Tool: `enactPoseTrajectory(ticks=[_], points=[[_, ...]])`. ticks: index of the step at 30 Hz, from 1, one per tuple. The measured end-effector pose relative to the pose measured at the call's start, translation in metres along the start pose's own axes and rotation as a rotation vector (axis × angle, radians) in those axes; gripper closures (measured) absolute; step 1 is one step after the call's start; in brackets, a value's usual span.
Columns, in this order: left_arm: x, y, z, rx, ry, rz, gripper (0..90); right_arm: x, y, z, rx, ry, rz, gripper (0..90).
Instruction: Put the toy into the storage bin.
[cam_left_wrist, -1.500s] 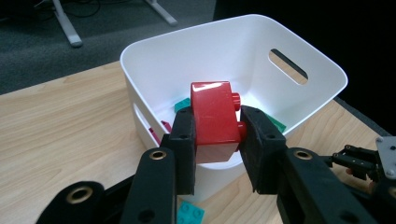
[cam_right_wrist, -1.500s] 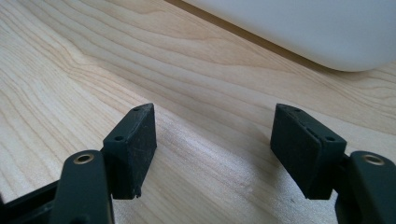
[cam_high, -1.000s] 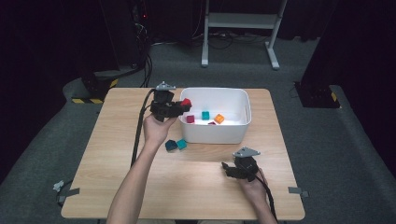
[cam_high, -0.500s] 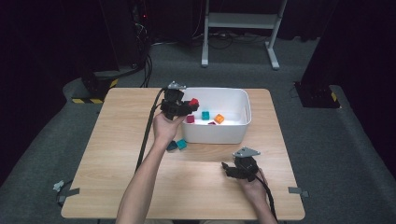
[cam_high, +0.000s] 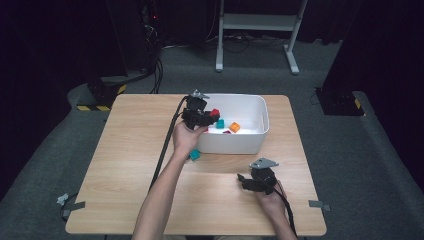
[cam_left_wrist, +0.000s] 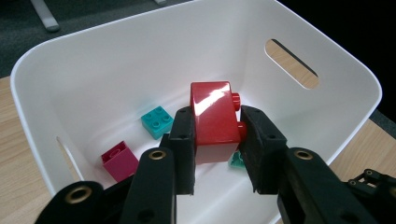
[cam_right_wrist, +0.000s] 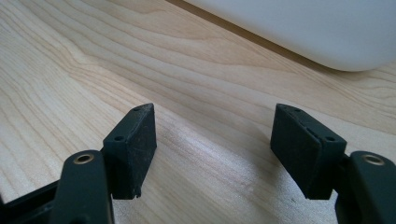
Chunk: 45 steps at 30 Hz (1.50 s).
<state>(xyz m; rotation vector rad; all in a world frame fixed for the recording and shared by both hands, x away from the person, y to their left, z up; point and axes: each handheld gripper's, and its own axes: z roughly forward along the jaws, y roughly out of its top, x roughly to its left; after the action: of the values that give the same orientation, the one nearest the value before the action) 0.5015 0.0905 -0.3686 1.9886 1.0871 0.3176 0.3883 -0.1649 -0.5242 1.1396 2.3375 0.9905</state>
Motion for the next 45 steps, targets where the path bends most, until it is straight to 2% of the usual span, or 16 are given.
enactPoseTrajectory(ticks=[5,10,16,28,41,45], points=[[-0.001,-0.003,-0.002,-0.007,0.016,-0.003,57.5,0.0,0.0,0.0,0.0,0.0,0.0,31.3],[0.002,-0.008,-0.011,-0.012,0.037,0.002,53.7,0.0,0.0,0.0,0.0,0.001,0.0,31.2],[0.01,-0.015,-0.026,-0.037,0.063,-0.016,50.2,0.0,0.0,0.0,0.0,0.001,0.0,31.2],[0.017,-0.026,-0.05,-0.071,0.09,-0.015,47.5,0.0,0.0,0.0,0.0,0.001,-0.001,31.2],[0.02,-0.036,-0.064,-0.094,0.097,-0.019,46.7,0.0,0.0,0.0,-0.001,0.001,0.0,31.2],[0.021,-0.038,-0.066,-0.085,0.111,-0.008,46.2,0.0,0.0,0.0,-0.001,0.001,0.0,31.2]])
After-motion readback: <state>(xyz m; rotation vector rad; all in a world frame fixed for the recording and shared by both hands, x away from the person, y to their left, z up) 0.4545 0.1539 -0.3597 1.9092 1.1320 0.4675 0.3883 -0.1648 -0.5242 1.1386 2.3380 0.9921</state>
